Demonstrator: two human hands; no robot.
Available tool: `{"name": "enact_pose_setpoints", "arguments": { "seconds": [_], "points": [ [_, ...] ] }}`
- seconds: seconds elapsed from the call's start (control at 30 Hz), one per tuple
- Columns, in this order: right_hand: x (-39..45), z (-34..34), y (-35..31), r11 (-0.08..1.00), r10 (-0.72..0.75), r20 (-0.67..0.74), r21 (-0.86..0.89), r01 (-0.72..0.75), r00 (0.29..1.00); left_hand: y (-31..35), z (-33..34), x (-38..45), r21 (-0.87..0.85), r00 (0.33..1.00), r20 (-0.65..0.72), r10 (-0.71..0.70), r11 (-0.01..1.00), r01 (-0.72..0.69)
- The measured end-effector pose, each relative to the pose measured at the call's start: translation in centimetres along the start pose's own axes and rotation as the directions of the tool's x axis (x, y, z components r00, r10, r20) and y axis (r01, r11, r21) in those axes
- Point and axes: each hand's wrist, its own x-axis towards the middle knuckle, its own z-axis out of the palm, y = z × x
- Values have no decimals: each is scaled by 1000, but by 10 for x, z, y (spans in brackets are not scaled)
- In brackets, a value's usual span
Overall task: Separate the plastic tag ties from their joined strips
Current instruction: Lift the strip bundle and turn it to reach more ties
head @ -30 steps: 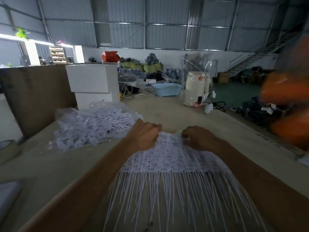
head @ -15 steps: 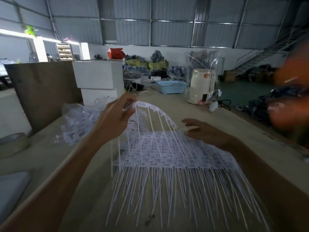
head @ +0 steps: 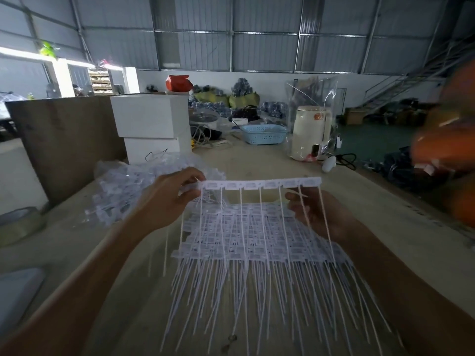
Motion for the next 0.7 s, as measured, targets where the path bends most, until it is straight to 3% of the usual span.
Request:
{"name": "enact_pose_setpoints", "arguments": {
  "seconds": [0.13,0.23,0.37,0.43,0.6,0.7],
  "points": [
    [-12,-8,-4,993,-52,-58,-106,46,997,-4,0,-5,39,999,16,-38,999,37],
    [-15,-11,-7,997,-65,-124,-51,59,990,-9,-1,-6,66,998,49,-44,997,41],
    [-13,-10,-6,940,-235,-197,-296,170,952,-11,-3,-7,55,974,219,-62,997,52],
    [-13,-6,-3,922,-282,-215,-331,202,935,-3,-2,-6,2,959,280,-54,998,56],
    [-16,11,4,930,-236,-151,-321,178,960,45,20,20,-100,980,198,-25,994,45],
    [-22,22,6,939,-229,-103,-286,192,968,84,48,34,-86,964,263,34,996,-12]
  ]
}}
